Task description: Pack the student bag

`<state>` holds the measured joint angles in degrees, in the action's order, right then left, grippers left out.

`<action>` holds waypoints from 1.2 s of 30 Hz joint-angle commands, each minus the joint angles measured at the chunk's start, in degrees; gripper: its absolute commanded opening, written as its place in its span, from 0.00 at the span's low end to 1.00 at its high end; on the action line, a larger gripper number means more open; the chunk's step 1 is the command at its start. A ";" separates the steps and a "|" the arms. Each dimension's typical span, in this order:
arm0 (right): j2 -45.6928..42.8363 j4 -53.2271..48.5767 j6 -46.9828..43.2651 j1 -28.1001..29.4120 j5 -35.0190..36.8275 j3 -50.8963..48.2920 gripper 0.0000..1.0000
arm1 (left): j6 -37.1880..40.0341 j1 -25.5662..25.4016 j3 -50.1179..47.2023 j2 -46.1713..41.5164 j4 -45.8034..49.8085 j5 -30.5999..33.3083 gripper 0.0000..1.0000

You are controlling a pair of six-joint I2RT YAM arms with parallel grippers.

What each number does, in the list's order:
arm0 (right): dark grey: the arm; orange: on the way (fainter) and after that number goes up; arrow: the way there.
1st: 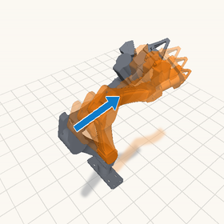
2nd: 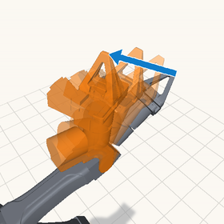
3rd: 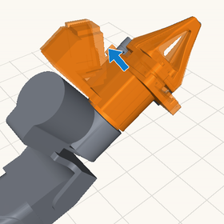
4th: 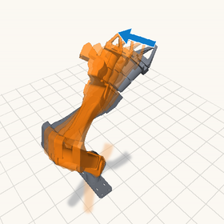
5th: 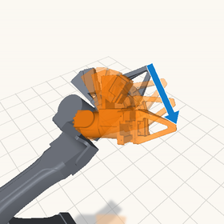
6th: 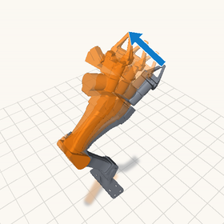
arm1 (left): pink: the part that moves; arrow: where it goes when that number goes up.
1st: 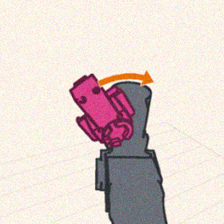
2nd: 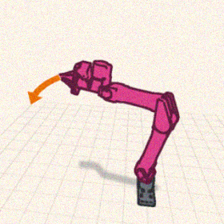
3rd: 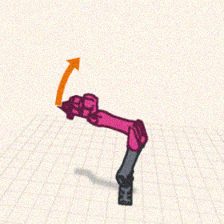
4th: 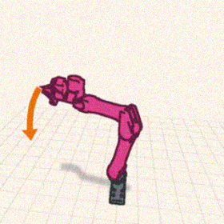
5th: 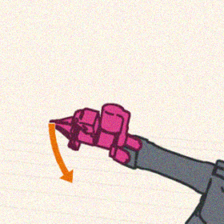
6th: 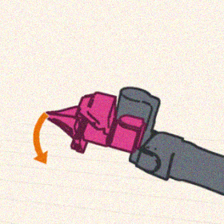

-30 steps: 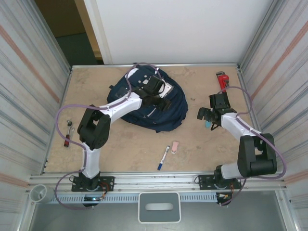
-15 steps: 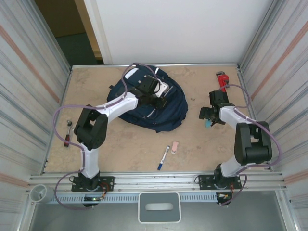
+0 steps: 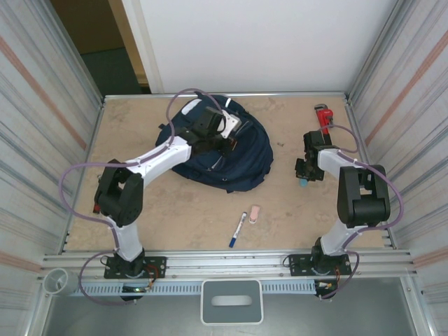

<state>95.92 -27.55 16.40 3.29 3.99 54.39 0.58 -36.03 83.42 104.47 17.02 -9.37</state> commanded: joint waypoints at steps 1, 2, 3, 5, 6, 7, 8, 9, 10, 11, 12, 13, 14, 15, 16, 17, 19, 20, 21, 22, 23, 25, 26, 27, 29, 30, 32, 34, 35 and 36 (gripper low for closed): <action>-3.58 -2.93 0.21 0.42 -2.96 1.11 0.17 | -0.48 0.68 -0.48 -5.53 -1.19 -1.01 0.00; -5.55 -3.20 0.42 1.10 -4.09 1.28 0.17 | -0.62 0.99 -0.49 -6.26 -1.24 -1.58 0.00; -7.29 -3.34 0.76 1.86 -5.57 1.54 0.17 | -0.98 1.28 -0.58 -6.79 -1.36 -2.23 0.00; -10.86 -2.90 2.18 4.58 -10.37 2.48 0.18 | -2.15 2.36 -0.93 -7.84 -2.00 -4.44 0.00; -12.23 -2.27 3.32 6.16 -12.60 3.09 0.18 | -2.85 2.88 -1.05 -8.17 -2.44 -5.59 0.00; -13.54 -1.08 4.86 8.27 -14.98 3.70 0.18 | -3.67 3.42 -1.21 -8.46 -2.83 -6.80 0.00; -14.47 0.74 6.78 10.60 -17.29 4.45 0.19 | -4.46 3.96 -1.18 -8.57 -3.19 -8.25 0.00; -14.91 2.60 8.51 12.62 -19.10 5.12 0.19 | -5.02 4.34 -0.99 -8.66 -3.46 -9.18 0.00; -14.99 4.96 10.79 14.93 -20.59 6.02 0.19 | -5.55 4.69 -0.77 -8.75 -3.65 -9.83 0.00; -14.54 7.63 13.22 16.96 -21.87 7.01 0.19 | -5.93 4.84 -0.56 -8.68 -3.72 -10.20 0.00; -13.97 9.92 15.49 18.65 -22.48 7.77 0.19 | -6.24 4.91 -0.18 -8.60 -3.65 -10.50 0.00; -12.74 12.77 17.88 20.24 -23.27 8.66 0.19 | -6.46 4.92 0.06 -8.59 -3.66 -10.72 0.00; -11.26 15.42 20.33 21.65 -23.66 9.56 0.20 | -6.70 4.96 0.42 -8.56 -3.66 -11.00 0.00; -9.72 17.41 22.38 22.58 -23.62 10.43 0.20 | -6.91 4.93 0.73 -8.47 -3.57 -11.19 0.00; -8.01 19.20 24.38 23.25 -23.46 11.01 0.20 | -7.23 4.97 0.95 -8.39 -3.57 -11.42 0.00; -5.93 20.62 26.28 23.87 -23.27 12.46 0.21 | -7.54 5.01 1.23 -8.24 -3.50 -11.67 0.00; -1.22 22.84 29.04 25.25 -22.09 15.34 0.22 | -7.99 5.01 1.51 -8.36 -3.63 -11.83 0.00; 1.24 23.38 30.29 25.80 -20.79 16.94 0.23 | -8.32 5.03 1.49 -8.35 -3.81 -11.70 0.00; 3.30 24.32 31.58 26.04 -20.56 17.97 0.23 | -8.71 5.14 1.62 -8.43 -3.84 -11.48 0.00; 5.49 26.42 33.61 26.05 -20.86 18.56 0.24 | -9.05 5.26 1.76 -8.62 -3.83 -11.30 0.00; 7.16 29.31 35.86 26.02 -21.30 18.40 0.26 | -9.34 5.43 1.92 -8.81 -3.82 -11.12 0.00; 9.56 32.63 38.07 26.21 -21.43 18.70 0.30 | -9.91 5.68 2.01 -9.09 -4.06 -10.71 0.00; 10.56 33.11 38.26 26.31 -21.47 19.22 0.32 | -10.30 5.86 2.12 -9.24 -4.14 -10.76 0.00; 11.45 32.94 38.26 26.40 -21.48 20.11 0.34 | -10.60 6.05 2.19 -9.32 -4.31 -10.92 0.00; 12.88 33.38 38.52 26.63 -22.26 20.99 0.38 | -11.16 6.28 2.28 -9.35 -4.76 -11.47 0.00; 13.37 33.88 38.61 26.83 -22.81 21.20 0.40 | -11.38 6.32 2.28 -9.28 -4.96 -11.81 0.00; 14.21 34.56 38.37 27.14 -24.88 21.50 0.47 | -11.49 6.41 2.45 -9.02 -5.06 -11.99 0.00; 14.03 35.27 37.88 27.17 -27.12 20.63 0.53 | -11.56 6.50 2.58 -8.84 -5.15 -12.01 0.00; 13.56 35.33 37.31 27.13 -27.80 19.90 0.55 | -11.52 6.59 2.68 -8.76 -5.15 -12.15 0.00; 12.41 35.01 36.45 26.85 -28.35 18.82 0.55 | -11.55 6.65 2.64 -8.71 -5.15 -12.28 0.00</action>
<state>108.64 5.39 53.56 29.12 -18.70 74.02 -9.98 -29.15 83.13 99.50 16.40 -18.22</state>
